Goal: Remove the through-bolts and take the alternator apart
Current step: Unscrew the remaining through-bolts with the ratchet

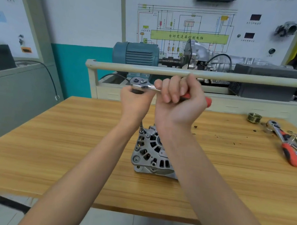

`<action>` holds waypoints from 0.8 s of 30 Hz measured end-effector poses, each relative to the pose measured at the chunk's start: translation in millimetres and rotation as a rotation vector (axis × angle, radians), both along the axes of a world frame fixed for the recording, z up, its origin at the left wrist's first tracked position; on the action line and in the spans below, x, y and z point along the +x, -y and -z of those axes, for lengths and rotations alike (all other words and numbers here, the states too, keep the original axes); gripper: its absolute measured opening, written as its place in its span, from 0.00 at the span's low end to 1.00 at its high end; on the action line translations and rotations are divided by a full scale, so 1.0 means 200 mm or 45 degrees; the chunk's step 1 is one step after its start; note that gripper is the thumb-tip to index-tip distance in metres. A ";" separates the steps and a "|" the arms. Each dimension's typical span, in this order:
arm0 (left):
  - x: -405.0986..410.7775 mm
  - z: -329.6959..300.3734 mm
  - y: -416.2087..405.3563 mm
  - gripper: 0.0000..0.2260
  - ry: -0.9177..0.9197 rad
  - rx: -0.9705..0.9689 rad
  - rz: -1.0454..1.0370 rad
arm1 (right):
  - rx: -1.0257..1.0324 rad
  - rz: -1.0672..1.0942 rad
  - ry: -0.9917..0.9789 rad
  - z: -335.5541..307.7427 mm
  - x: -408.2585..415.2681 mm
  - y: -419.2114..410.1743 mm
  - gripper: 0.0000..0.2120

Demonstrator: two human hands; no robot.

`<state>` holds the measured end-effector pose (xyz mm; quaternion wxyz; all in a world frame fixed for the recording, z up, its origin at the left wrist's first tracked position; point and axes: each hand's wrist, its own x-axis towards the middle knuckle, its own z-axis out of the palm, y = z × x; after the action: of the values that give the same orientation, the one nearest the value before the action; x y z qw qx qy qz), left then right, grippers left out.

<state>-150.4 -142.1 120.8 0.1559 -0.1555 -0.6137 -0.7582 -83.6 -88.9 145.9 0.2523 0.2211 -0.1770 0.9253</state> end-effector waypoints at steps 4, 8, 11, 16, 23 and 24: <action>0.02 0.02 -0.02 0.13 -0.067 0.065 -0.035 | 0.065 0.053 -0.077 0.02 0.01 0.02 0.23; -0.03 0.03 0.07 0.15 -0.207 -0.098 0.329 | -0.011 -0.250 0.220 -0.11 -0.07 -0.12 0.25; -0.06 0.04 0.12 0.14 -0.313 -0.308 0.610 | -0.133 -0.494 0.386 -0.18 -0.13 -0.18 0.22; -0.05 0.04 0.08 0.18 -0.190 -0.278 0.631 | -0.046 -0.528 0.250 -0.14 -0.14 -0.20 0.23; -0.04 0.03 0.01 0.13 -0.030 0.005 0.107 | 0.278 -0.004 -0.070 0.01 -0.04 -0.06 0.22; -0.04 0.03 0.00 0.11 -0.022 0.046 0.052 | 0.334 0.113 -0.133 0.04 -0.02 -0.02 0.20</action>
<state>-157.7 -141.5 114.0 0.1485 -0.1717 -0.5952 -0.7709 -87.3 -85.4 137.4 0.2708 0.2918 -0.2927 0.8694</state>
